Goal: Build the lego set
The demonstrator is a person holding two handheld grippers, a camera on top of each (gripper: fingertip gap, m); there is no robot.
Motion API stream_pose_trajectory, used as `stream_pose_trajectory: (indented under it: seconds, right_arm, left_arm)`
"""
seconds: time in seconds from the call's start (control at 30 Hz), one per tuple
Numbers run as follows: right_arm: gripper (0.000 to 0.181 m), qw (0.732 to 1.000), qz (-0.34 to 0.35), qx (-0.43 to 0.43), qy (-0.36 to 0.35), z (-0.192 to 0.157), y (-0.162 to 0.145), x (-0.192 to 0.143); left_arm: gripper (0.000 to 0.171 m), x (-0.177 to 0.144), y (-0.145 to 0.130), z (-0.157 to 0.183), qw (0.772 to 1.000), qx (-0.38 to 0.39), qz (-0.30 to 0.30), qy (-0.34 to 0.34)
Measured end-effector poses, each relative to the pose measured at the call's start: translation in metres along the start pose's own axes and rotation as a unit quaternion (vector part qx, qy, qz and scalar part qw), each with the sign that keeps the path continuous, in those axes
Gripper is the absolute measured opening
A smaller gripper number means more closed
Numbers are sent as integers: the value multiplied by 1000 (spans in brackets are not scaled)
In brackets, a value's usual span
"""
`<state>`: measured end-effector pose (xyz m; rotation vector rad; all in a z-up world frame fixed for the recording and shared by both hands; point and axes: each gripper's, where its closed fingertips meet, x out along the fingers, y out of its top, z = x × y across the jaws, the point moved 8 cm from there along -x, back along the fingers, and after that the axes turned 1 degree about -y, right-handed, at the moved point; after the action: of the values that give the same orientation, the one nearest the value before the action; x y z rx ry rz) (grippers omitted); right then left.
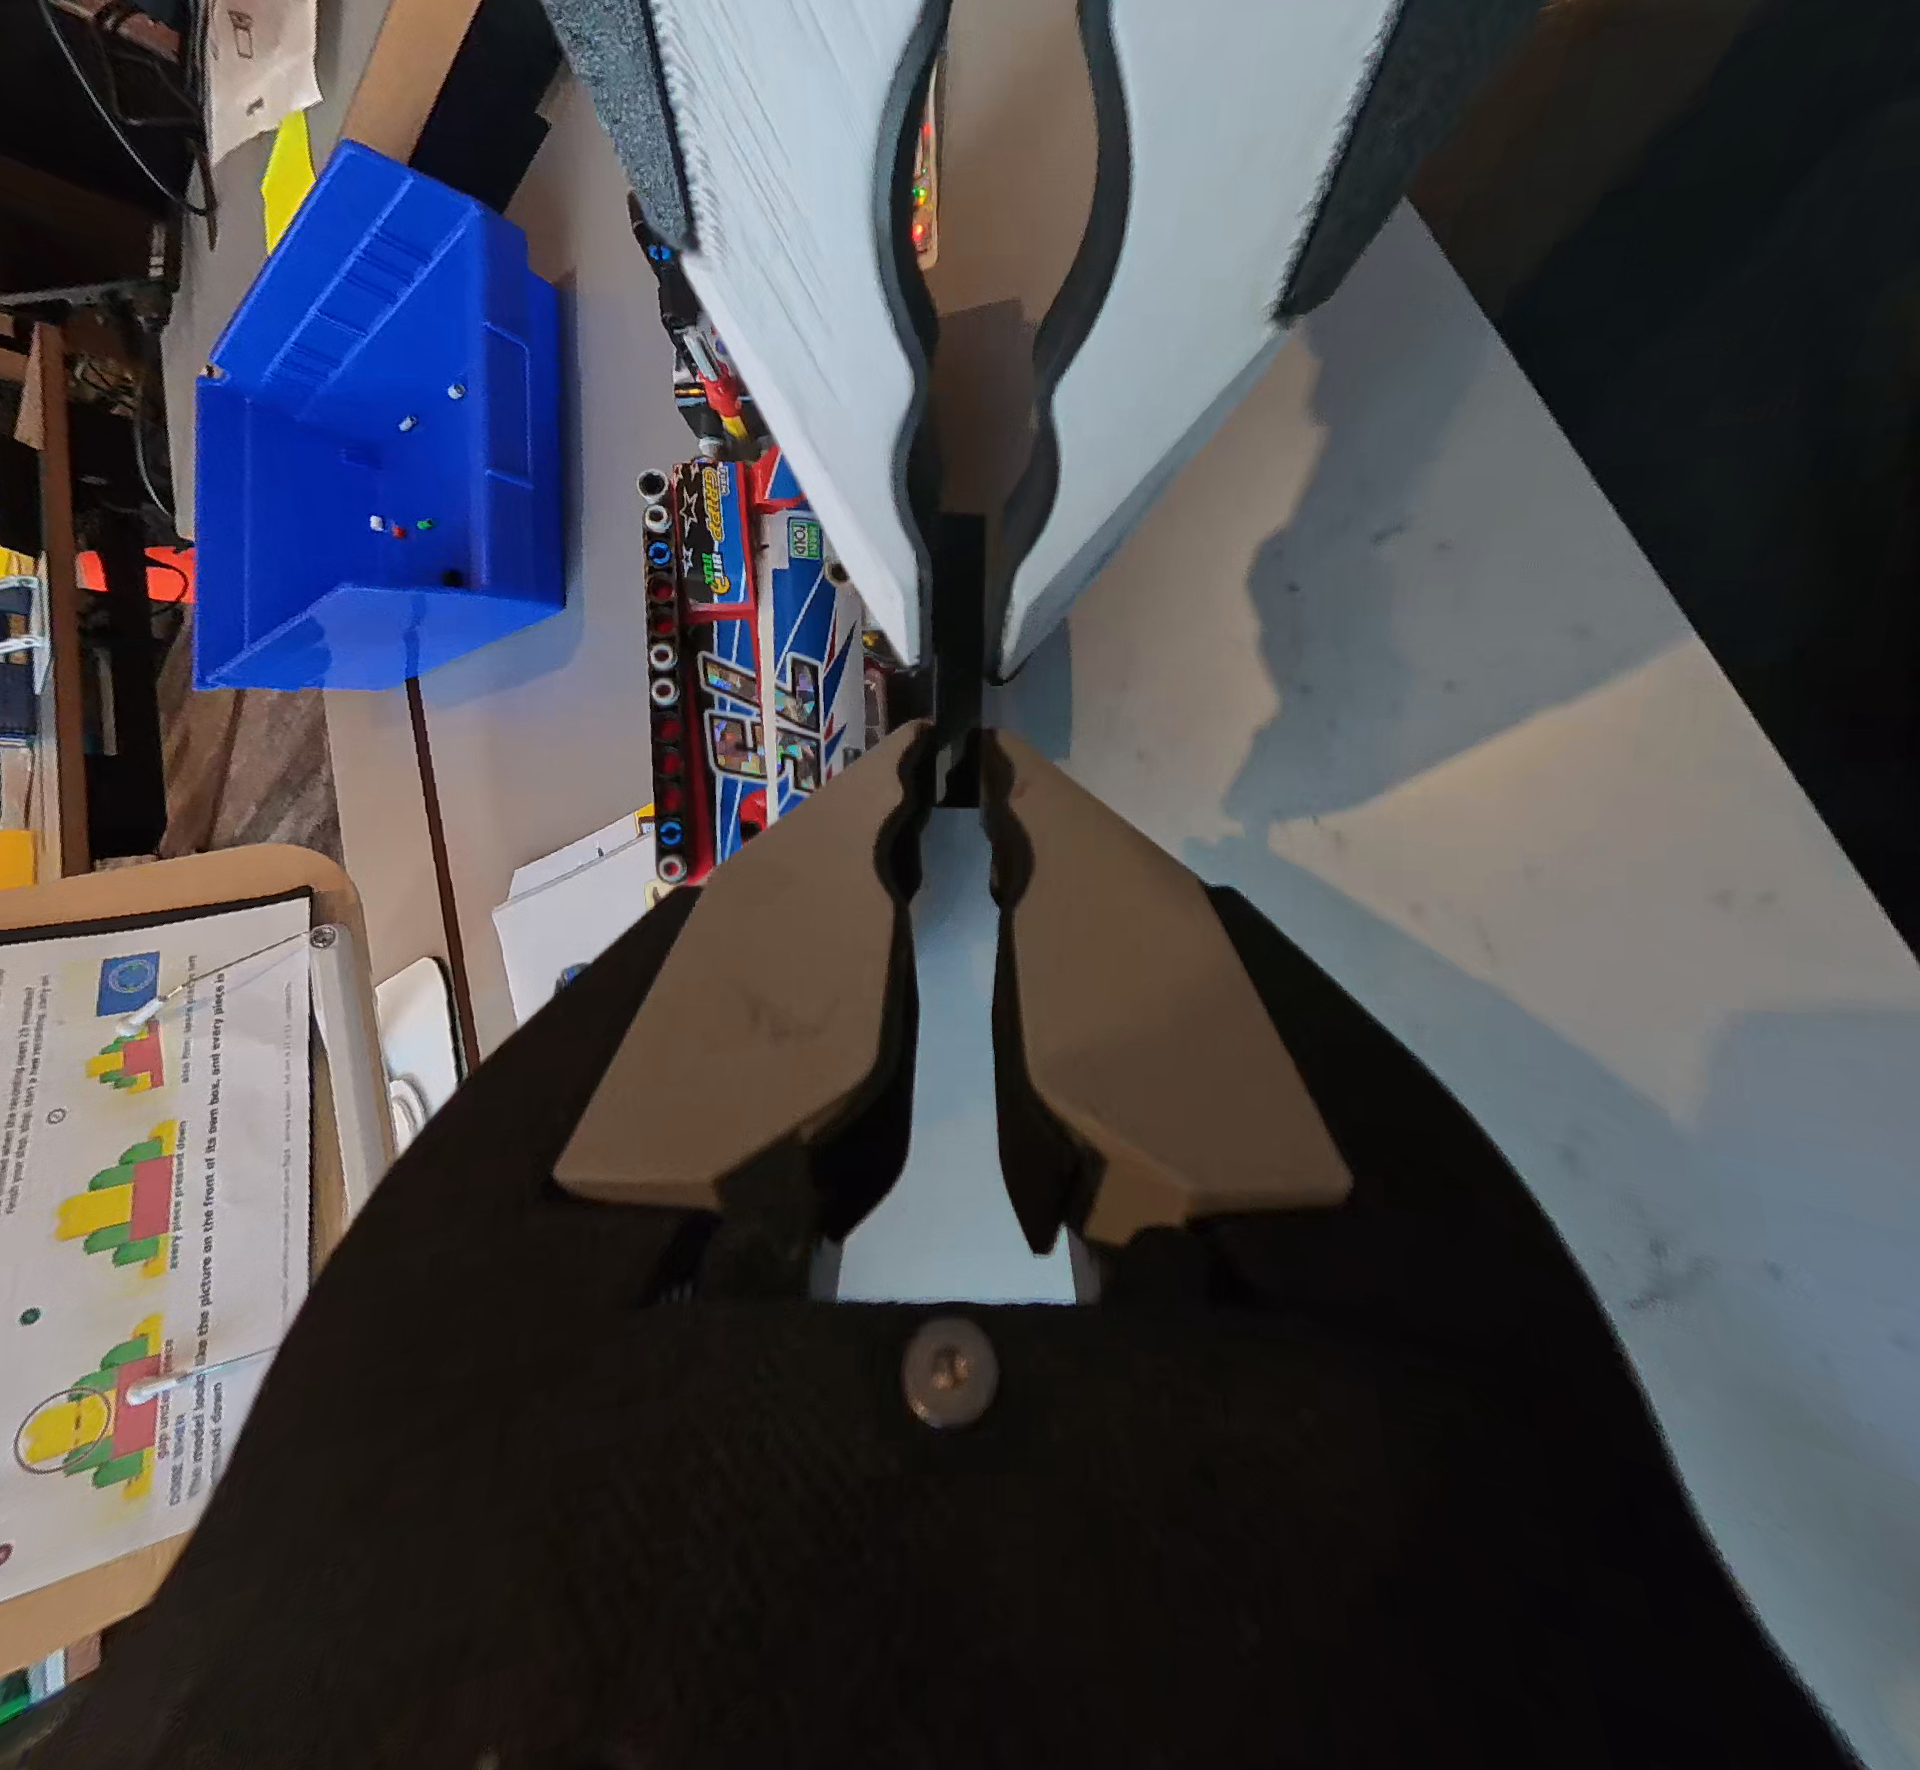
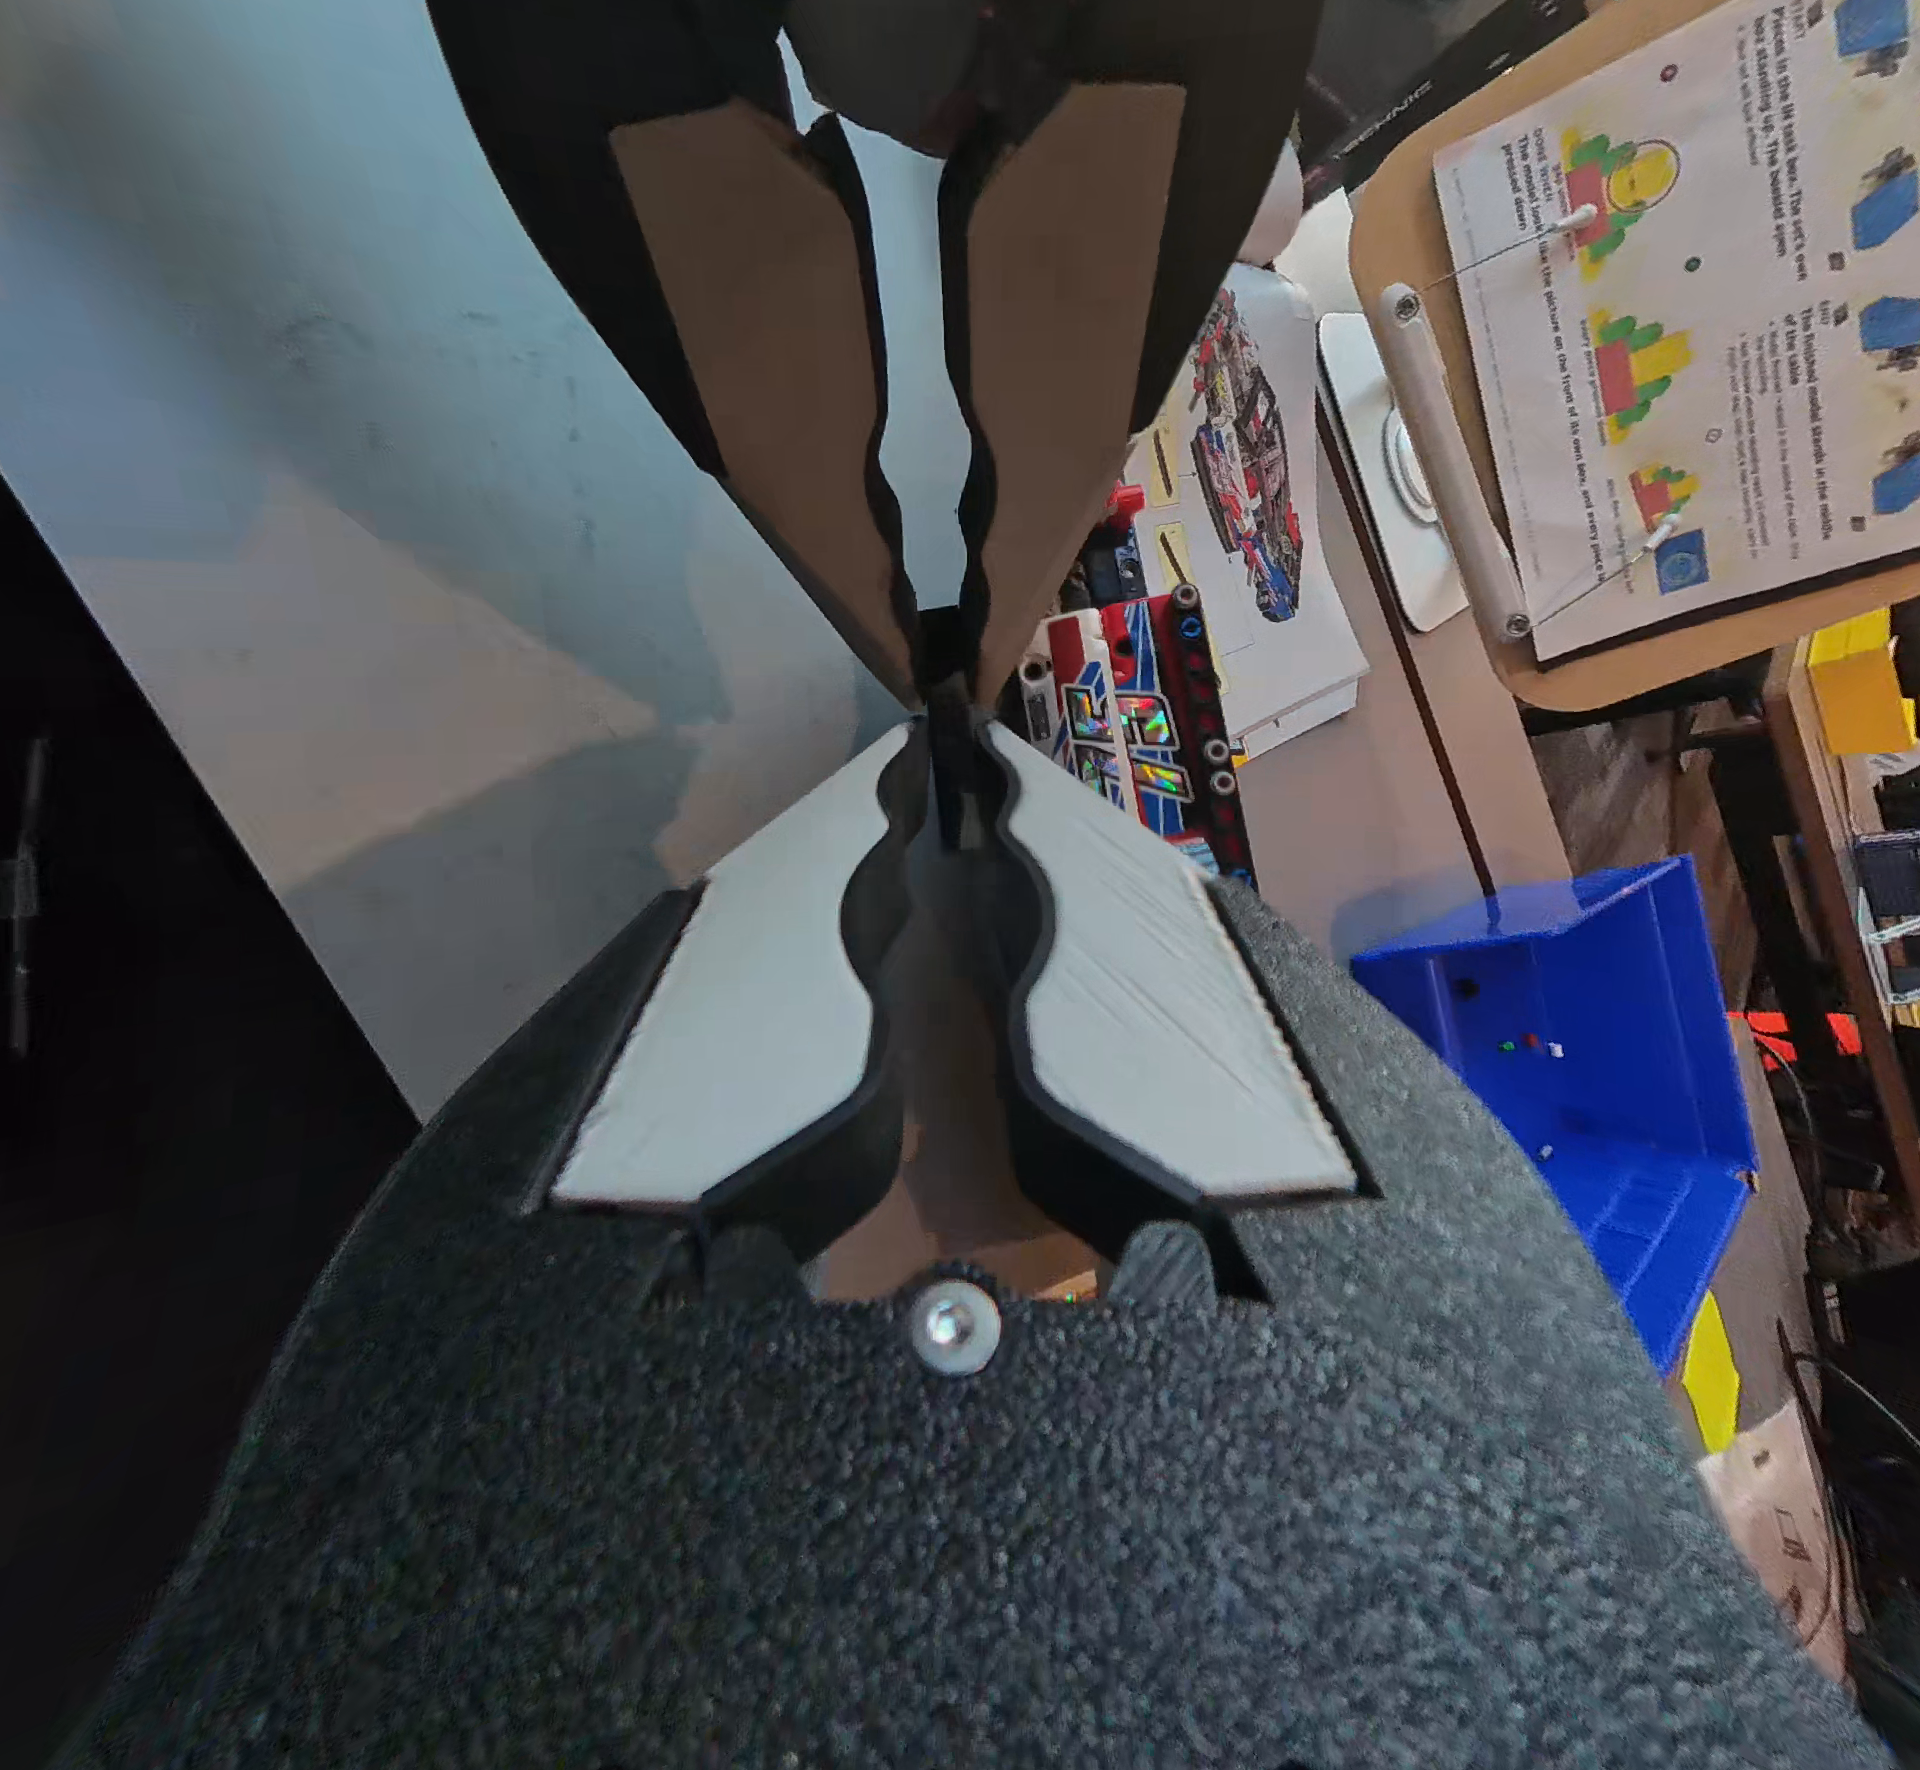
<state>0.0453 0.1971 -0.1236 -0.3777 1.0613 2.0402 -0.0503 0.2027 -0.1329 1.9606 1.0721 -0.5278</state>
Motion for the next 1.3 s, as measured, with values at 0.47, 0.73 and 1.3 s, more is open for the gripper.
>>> stream_pose_trajectory:
  seconds: [0.47,0.73,1.3]
  right_arm:
    - [7,996,75,49,-6,27,-5,2]
    - [7,998,58,24,-6,53,-12,23]
    - [7,993,103,42,31,62,-15,40]
  left_arm:
    - [24,-25,-34,-21,990,-76,65,97]
    - [24,-11,-51,-51,990,-74,95,75]
    - [5,-2,-51,-55,980,-14,190,65]
